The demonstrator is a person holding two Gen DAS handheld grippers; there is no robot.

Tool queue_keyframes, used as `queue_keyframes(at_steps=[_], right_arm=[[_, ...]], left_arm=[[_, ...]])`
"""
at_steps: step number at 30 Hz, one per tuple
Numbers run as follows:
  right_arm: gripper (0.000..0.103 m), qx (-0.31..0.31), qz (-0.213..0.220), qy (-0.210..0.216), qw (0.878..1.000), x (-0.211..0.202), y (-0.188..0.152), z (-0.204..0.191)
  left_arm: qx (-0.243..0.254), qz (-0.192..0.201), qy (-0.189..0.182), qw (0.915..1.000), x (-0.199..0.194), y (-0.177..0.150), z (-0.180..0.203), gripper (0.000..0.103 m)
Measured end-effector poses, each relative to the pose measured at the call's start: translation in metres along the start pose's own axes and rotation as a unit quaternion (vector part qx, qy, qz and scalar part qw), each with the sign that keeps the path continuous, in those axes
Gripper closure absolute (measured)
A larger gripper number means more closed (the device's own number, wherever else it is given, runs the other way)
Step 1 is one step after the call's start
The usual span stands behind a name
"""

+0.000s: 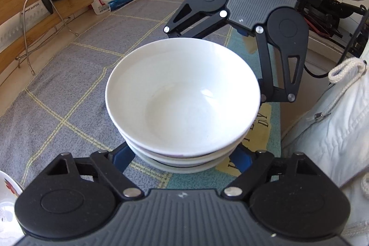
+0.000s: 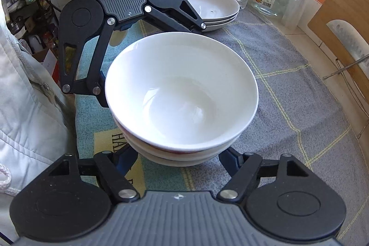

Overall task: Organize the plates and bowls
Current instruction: 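Grip the three-bowl stack from opposite sides with both tools, then lift the bowl stack with both tools and carry it over the plate stack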

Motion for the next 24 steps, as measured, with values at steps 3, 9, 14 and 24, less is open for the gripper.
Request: queue_keyframes(at_steps=[3,9,14,24], right_arm=[[0.022,0.003,-0.002,0.002,1.000,0.001,0.001,0.000],[0.019,0.006,-0.004,0.007,1.000,0.004,0.003,0.001],[0.020,0.009,-0.008,0.012,1.000,0.003,0.005,0.002],[0.020,-0.028,0.004,0.012,1.000,-0.010,0.042,0.005]], left_arm=[[0.007,-0.001,-0.006,1.0000,0.000,0.000,-0.002,0.016],[0.005,-0.002,-0.011,0.9999,0.002,0.002,-0.003,0.016],[0.000,0.002,-0.006,1.0000,0.000,0.001,-0.001,0.016],[-0.013,0.031,0.025,0.9991,-0.038,-0.003,0.002,0.016]])
Point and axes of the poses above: each gripper's, at about its wrist camera, not at the fingertips, and x roughly the way its jaws point, z to its right, y to its top, the point moved 2 cm from there along x, roughly the way its jaws point, and after that the axes turned 11 degrees about -y, right-handed, at the moved point
